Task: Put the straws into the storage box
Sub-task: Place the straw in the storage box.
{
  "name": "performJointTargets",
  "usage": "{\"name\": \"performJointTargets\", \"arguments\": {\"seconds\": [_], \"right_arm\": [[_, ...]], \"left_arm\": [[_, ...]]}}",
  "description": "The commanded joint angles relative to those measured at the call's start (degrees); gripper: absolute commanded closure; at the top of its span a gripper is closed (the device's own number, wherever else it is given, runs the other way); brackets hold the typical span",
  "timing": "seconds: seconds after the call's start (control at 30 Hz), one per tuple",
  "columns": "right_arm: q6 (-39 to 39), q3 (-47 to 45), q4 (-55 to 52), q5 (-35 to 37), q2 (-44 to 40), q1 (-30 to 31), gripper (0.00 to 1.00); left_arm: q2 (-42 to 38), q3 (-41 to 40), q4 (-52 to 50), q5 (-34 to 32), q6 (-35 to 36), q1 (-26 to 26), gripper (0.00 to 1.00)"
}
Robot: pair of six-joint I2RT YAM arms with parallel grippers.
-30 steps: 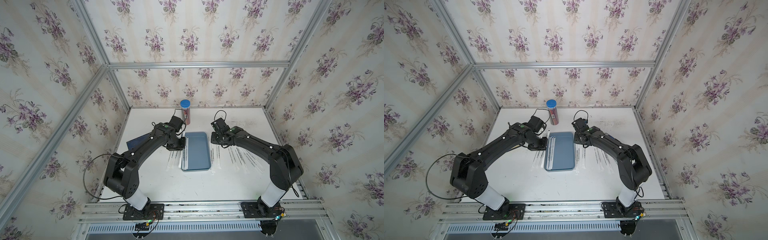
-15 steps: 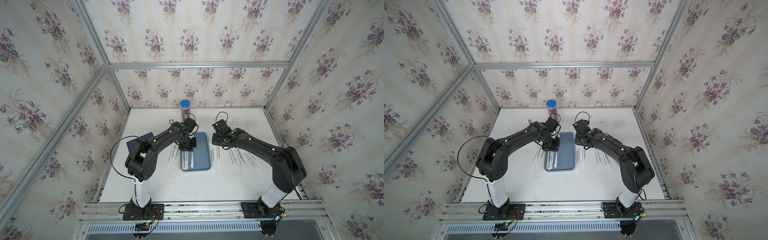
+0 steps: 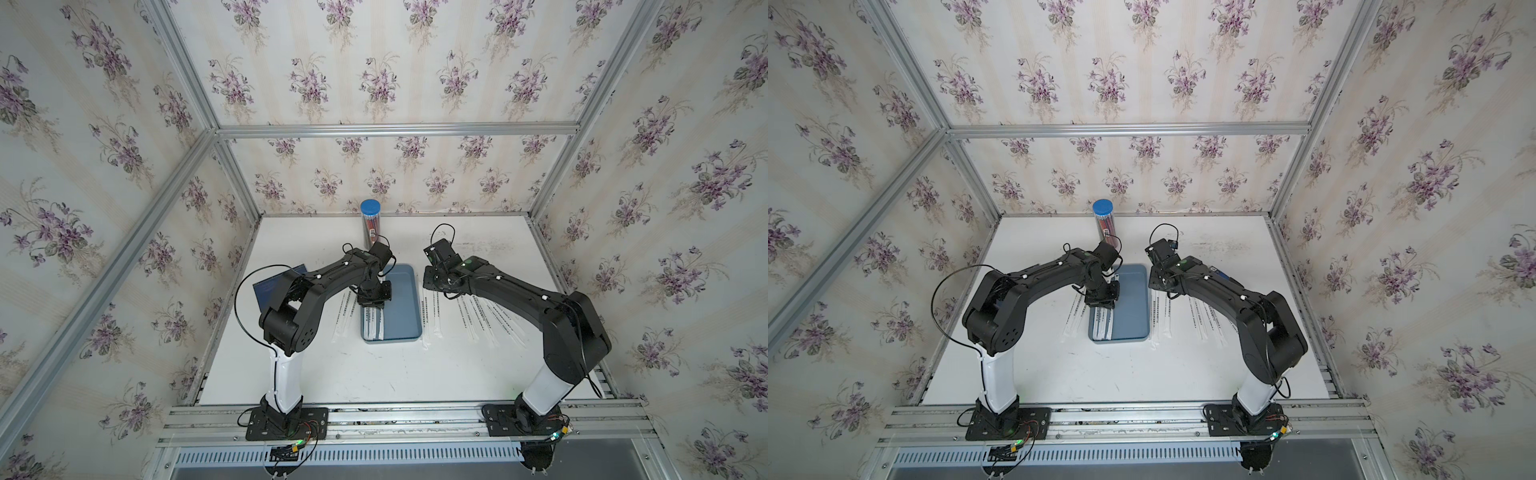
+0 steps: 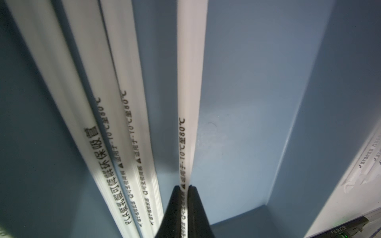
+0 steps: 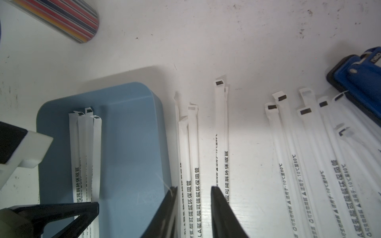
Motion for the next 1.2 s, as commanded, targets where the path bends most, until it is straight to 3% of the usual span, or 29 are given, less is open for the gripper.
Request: {"name": "performJointTargets", "arguments": {"seconds": [0.0, 0.63, 0.83, 0.97, 1.07, 1.13, 1.17], "right_arm": [[0.2, 0.4, 0.1, 0.7, 0.1, 0.0, 0.68], [0.3, 0.1, 0.1, 0.5, -0.1, -0.1, 0.69], [0.2, -0.2, -0.4, 0.8, 0.5, 0.0, 0.70], [1.0, -1.7, -0.7, 2.2, 1.7, 0.0, 0.72], [1.4, -2.9, -0.4, 3.2, 2.0, -0.1, 0.72], [1.3, -3.1, -1.1, 3.7, 2.7, -0.1, 0.71], [1.1, -3.6, -1.0, 3.9, 2.7, -0.2, 0.71]], "left_arm": [[0.7, -0.1, 0.8, -0.7, 0.8, 0.3, 0.91], [0.0, 0.2, 0.5, -1.8, 1.3, 0.8, 0.77], [-7.4, 1.7, -4.1, -4.1, 2.2, 0.8, 0.72], [-14.4, 2.0, -8.3, -10.1, 4.6, 0.7, 0.56], [-18.8, 1.6, -11.5, -19.8, 8.4, 0.7, 0.46], [-21.2, 1.0, -12.7, -28.8, 10.1, 0.7, 0.32], [-22.6, -0.1, -12.5, -33.7, 10.2, 0.8, 0.16]]}}
